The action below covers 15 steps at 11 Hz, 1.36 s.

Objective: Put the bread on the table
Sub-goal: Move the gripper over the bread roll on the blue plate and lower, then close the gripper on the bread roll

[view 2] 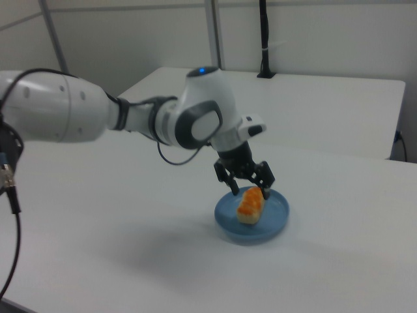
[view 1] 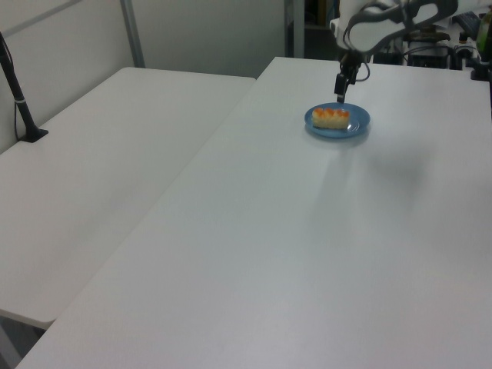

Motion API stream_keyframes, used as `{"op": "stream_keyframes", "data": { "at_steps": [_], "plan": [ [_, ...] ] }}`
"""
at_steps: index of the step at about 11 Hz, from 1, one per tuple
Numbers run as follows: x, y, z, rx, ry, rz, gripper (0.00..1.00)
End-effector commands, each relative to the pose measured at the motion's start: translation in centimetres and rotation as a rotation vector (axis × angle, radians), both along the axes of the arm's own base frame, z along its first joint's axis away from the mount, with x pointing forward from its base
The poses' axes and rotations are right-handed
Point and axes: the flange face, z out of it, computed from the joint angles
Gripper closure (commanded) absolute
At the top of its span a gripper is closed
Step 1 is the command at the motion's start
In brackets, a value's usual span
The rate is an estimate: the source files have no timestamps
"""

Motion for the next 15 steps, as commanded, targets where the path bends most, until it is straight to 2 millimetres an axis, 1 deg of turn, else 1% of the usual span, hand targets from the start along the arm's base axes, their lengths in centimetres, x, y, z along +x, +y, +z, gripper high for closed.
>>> {"op": "stream_keyframes", "data": {
  "at_steps": [1, 4, 5, 6, 8, 10, 11, 12, 14, 15],
  "plan": [
    [1.2, -1.5, -4.3, -0.042, -0.034, 0.014, 0.00],
    [1.7, -0.6, -7.0, -0.029, -0.018, 0.018, 0.00],
    [1.6, -0.5, -7.4, -0.025, -0.013, 0.018, 0.07],
    [1.7, -0.3, -7.7, -0.023, -0.010, 0.020, 0.19],
    [1.8, -0.3, -7.6, -0.022, -0.011, 0.022, 0.40],
    [1.8, -0.3, -7.5, -0.021, -0.012, 0.027, 0.69],
    [1.8, -0.2, -7.3, -0.021, -0.016, 0.029, 0.73],
    [1.9, 0.0, -6.7, -0.018, -0.026, 0.027, 0.73],
    [1.6, 0.2, -3.6, -0.004, -0.062, 0.021, 0.73],
    [1.2, 0.5, -2.5, 0.003, -0.069, 0.021, 0.73]
  ]
}}
